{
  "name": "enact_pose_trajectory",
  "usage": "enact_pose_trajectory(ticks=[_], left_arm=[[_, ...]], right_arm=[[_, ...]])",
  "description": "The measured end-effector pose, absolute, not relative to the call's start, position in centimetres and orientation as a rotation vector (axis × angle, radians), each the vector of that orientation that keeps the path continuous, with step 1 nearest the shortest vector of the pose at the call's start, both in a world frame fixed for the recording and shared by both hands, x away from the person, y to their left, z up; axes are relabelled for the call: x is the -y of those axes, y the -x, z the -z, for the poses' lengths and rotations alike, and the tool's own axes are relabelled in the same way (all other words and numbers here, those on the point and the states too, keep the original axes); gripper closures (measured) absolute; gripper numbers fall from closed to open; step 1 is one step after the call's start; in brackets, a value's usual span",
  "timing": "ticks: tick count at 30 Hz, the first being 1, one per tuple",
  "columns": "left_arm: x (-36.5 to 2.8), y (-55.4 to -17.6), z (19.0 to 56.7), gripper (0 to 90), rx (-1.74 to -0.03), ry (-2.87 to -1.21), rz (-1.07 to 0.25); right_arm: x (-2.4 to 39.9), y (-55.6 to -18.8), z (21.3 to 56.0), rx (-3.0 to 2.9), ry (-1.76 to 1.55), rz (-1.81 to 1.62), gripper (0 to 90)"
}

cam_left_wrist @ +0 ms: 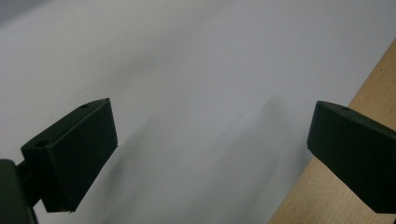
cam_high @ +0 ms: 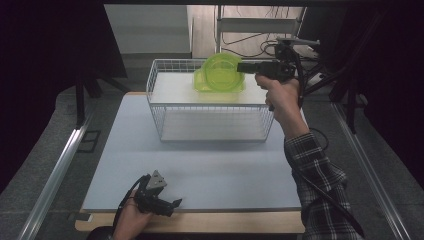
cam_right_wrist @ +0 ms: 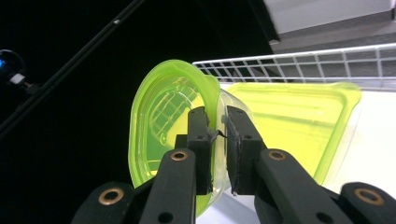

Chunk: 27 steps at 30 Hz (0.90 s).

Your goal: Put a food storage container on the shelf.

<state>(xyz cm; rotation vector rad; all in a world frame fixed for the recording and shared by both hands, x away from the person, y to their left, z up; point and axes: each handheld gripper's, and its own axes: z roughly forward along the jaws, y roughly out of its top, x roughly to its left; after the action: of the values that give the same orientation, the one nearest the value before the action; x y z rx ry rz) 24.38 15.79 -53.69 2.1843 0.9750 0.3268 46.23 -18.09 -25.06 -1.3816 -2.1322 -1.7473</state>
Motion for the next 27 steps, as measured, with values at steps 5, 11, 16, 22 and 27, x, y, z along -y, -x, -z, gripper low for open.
enact_pose_trajectory(ticks=[5,11,16,22,27], left_arm=[[-15.7,-24.3,53.7,1.6,-0.972,-2.187,-0.325],[-15.7,-24.3,53.7,1.7,-0.970,-2.187,-0.325],[-15.7,-24.3,53.7,1.7,-0.969,-2.188,-0.326],[-15.7,-24.3,53.7,1.7,-0.967,-2.192,-0.327],[-15.6,-24.3,53.7,1.7,-0.967,-2.195,-0.331]], right_arm=[[17.5,-47.3,25.0,2.139,1.419,1.733,80.7],[16.7,-48.2,25.3,2.151,1.449,1.706,80.6],[16.5,-48.8,25.5,2.166,1.491,1.681,80.6],[16.4,-49.3,25.7,2.155,1.529,1.675,79.4],[16.1,-49.6,25.7,2.200,1.576,1.658,76.7]])
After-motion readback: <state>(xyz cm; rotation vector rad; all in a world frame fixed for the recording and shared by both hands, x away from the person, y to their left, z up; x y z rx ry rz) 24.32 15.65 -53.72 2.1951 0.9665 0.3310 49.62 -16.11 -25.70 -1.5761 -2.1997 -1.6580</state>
